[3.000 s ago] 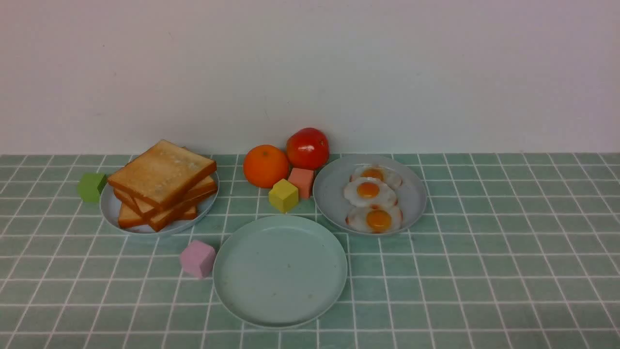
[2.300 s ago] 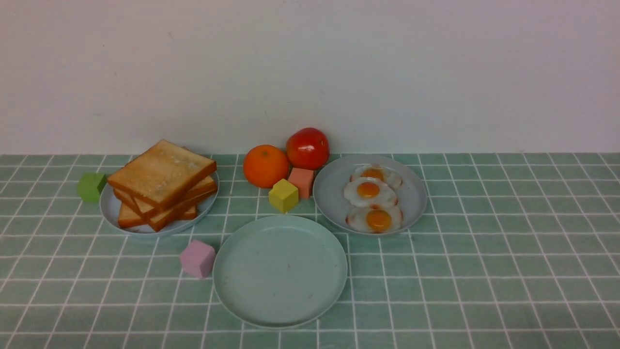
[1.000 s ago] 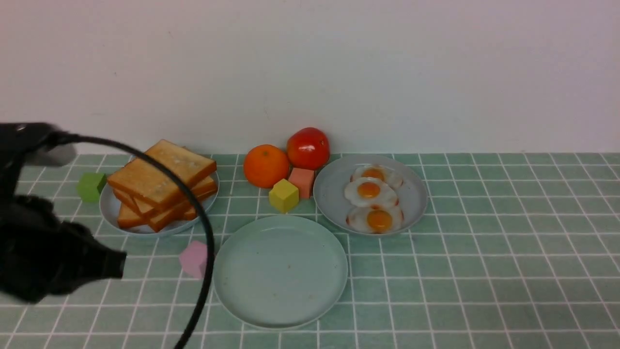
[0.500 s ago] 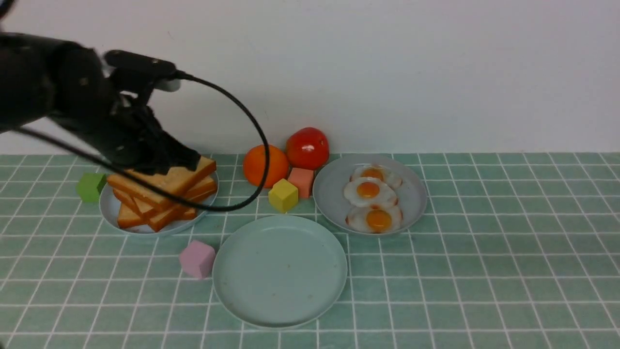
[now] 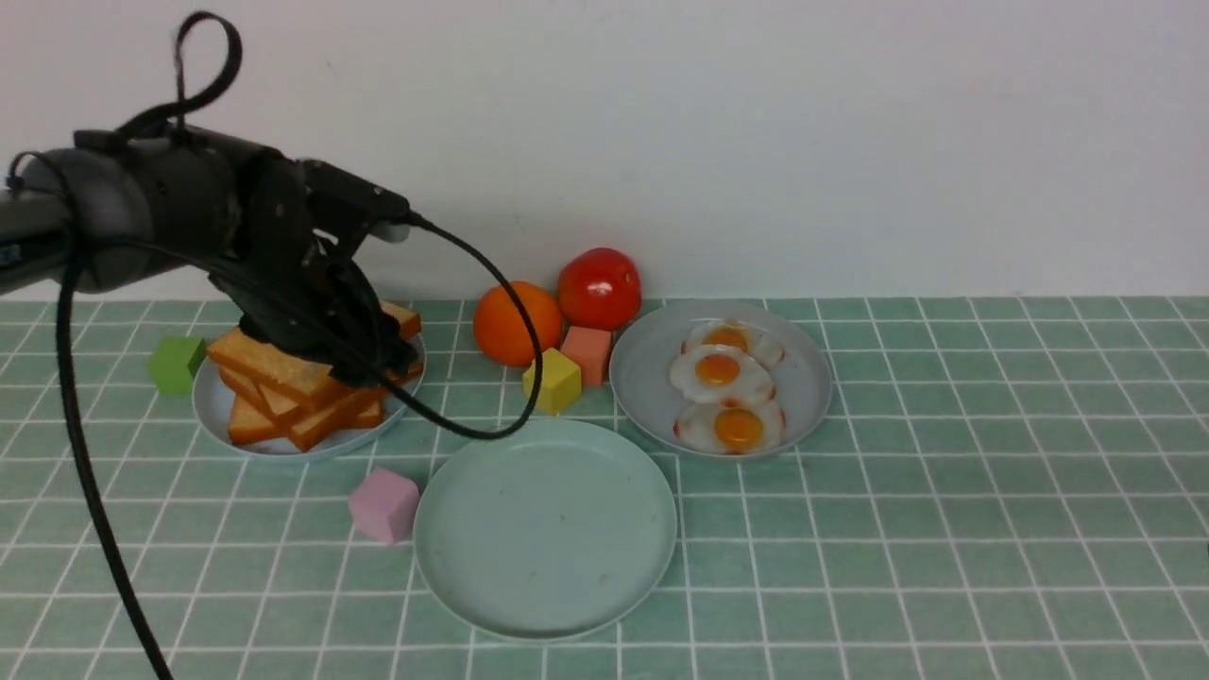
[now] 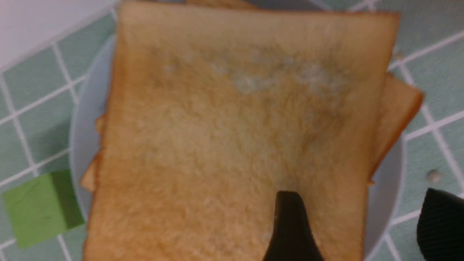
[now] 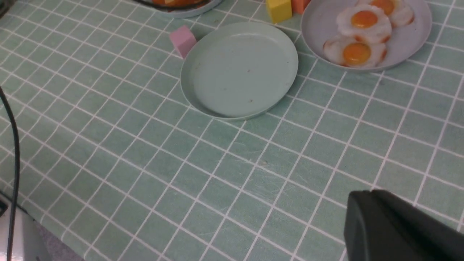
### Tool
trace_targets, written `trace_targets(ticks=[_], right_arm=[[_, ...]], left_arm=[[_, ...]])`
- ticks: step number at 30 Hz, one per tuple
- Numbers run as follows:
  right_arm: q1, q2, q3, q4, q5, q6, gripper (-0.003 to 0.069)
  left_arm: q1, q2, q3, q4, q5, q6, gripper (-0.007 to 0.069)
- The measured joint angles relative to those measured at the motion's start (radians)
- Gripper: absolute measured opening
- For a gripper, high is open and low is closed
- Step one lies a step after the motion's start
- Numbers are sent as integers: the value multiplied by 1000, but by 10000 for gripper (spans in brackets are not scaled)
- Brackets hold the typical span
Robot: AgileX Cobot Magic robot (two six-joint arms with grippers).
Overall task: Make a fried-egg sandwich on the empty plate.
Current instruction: Use the left arm to grab a slice of bread, then use the left arm to put a slice of bread into the empty plate in the middle
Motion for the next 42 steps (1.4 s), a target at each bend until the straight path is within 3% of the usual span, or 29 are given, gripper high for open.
trace_targets(ticks=[4, 8, 10, 12, 15, 26, 31, 37, 42], right_arm=[[0, 0, 0, 0, -15, 0, 6], [0, 0, 0, 0, -28, 0, 6], [0, 0, 0, 1, -28, 0, 6], [0, 0, 0, 3, -28, 0, 8], [0, 0, 0, 4, -27, 0, 10], [0, 0, 0, 21, -27, 0, 11], [0, 0, 0, 22, -28, 0, 13], [0, 0, 0, 34, -54, 0, 14], [0, 0, 0, 54, -54, 0, 17]], left_arm=[[-2, 23, -7, 11, -5, 14, 448], [-4, 33, -10, 32, -1, 17, 379], [-4, 33, -12, 46, 4, 17, 309], [-4, 33, -15, 60, 14, 17, 159], [-7, 33, -15, 82, 22, 17, 101], [-24, -178, 0, 54, 124, -24, 99], [-209, -359, 166, -3, 116, -18, 96], [-425, -347, 325, 29, 38, -32, 97], [-472, -262, 337, 104, -49, -113, 94]])
